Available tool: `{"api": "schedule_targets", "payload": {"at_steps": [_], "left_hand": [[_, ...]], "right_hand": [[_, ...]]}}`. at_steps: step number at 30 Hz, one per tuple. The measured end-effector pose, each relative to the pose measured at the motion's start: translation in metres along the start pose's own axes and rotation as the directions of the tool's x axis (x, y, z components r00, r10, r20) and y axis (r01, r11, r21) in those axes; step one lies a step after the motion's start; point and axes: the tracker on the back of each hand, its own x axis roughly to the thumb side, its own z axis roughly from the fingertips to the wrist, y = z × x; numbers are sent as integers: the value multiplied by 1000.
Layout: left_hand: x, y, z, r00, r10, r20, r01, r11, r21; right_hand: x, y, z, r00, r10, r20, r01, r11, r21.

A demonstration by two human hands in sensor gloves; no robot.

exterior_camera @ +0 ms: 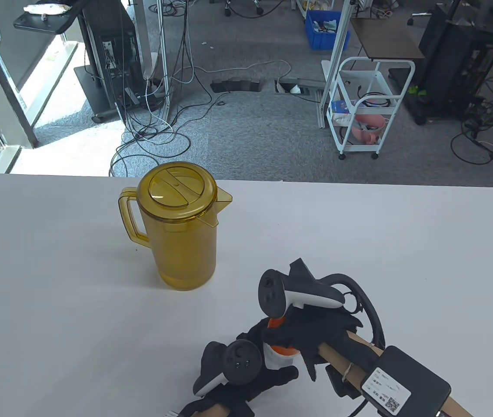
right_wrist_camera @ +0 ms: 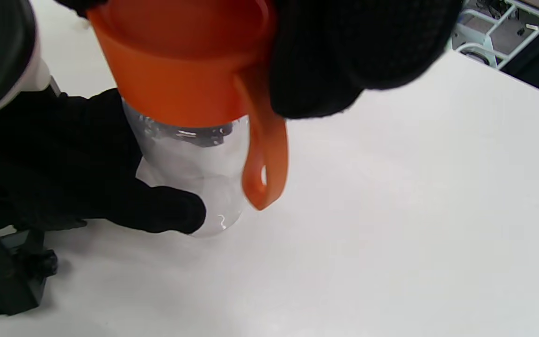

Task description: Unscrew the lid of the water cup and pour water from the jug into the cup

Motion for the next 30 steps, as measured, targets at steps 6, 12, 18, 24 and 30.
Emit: {"api": "schedule_targets", "payload": {"at_steps": [6,12,18,24,30], "left_hand": [[0,0,0,1000,0,-2,0,1000,-7],[0,-1,-1,1000,-1,-5,1,1000,-15],[0,-1,-1,1000,-4,-8,4,1000,-20],[0,-1,-1,1000,-6,-13,6,1000,-26],[0,-1,-1,1000,-6,-16,5,999,-37]], "right_hand": [[7,-1,2,985,99,144,-101,995,7],[26,9,14,858,470,210,-443,882,-162],[28,-5,18,886,444,132,-436,896,-89],[1,-22,12,996,80,-33,-82,993,-88],[-3,-12,-5,993,19,-115,-20,1000,-9]]}}
